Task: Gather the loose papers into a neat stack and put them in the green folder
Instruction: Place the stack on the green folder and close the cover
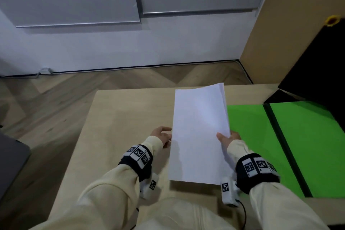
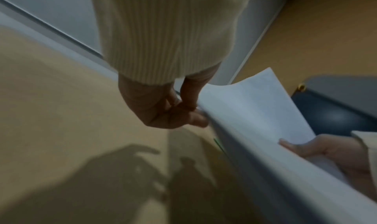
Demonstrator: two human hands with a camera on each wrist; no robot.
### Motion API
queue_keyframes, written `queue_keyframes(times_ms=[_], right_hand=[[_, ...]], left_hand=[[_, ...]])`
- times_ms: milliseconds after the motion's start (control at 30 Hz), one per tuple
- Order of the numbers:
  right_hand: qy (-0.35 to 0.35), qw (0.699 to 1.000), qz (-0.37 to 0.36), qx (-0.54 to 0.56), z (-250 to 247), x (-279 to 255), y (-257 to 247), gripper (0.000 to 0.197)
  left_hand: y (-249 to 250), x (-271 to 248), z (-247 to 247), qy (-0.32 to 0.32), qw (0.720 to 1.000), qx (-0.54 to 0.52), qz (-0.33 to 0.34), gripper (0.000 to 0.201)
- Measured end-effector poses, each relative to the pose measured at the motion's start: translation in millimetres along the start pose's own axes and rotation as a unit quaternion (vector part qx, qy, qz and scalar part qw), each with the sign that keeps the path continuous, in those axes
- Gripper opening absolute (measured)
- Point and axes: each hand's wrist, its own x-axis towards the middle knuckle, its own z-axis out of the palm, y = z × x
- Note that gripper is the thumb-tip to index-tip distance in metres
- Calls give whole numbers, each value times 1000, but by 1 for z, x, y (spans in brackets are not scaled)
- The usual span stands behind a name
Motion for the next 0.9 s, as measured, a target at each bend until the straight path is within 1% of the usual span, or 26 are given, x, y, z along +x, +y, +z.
queue_keyframes(times_ms=[133, 200, 233, 267, 300, 367, 433, 467, 567, 700, 800, 867, 900], right_hand=[[56, 996, 62, -29, -82, 41, 36, 55], [56, 995, 81, -30, -119, 61, 52, 53], [52, 993, 97, -28, -139, 73, 63, 53], [43, 991, 126, -18, -155, 83, 71, 53], [26, 988, 153, -15, -172, 89, 79, 53], [3, 986, 165, -25, -199, 102, 93, 58], [8, 985, 165, -51, -217, 113, 107, 66], [8, 985, 165, -55, -224, 116, 112, 67], [0, 986, 158, -61, -232, 129, 123, 65], [-10, 986, 149, -76, -231, 138, 133, 57], [-17, 985, 158, -60, -233, 143, 136, 59], [-27, 984, 166, -62, -237, 141, 129, 61], [-32, 984, 162, -59, -240, 143, 128, 63]], left_hand=[[-12, 8, 61, -11, 999, 4, -52, 20], [-10, 9, 95, -5, 997, -1, -80, 18], [-9, 11, 116, -11, 996, 11, -91, 20], [-8, 13, 136, -18, 994, 41, -101, 31], [-10, 18, 156, -17, 990, 79, -111, 47], [-9, 15, 192, 14, 986, 115, -118, 76], [0, 6, 221, 70, 978, 158, -118, 91], [4, 3, 234, 90, 974, 165, -127, 94], [16, 1, 263, 114, 971, 148, -148, 88], [16, 4, 275, 121, 965, 170, -156, 74], [11, 10, 275, 77, 972, 179, -131, 58], [9, 12, 274, 56, 978, 156, -124, 54], [9, 12, 272, 56, 982, 135, -118, 52]])
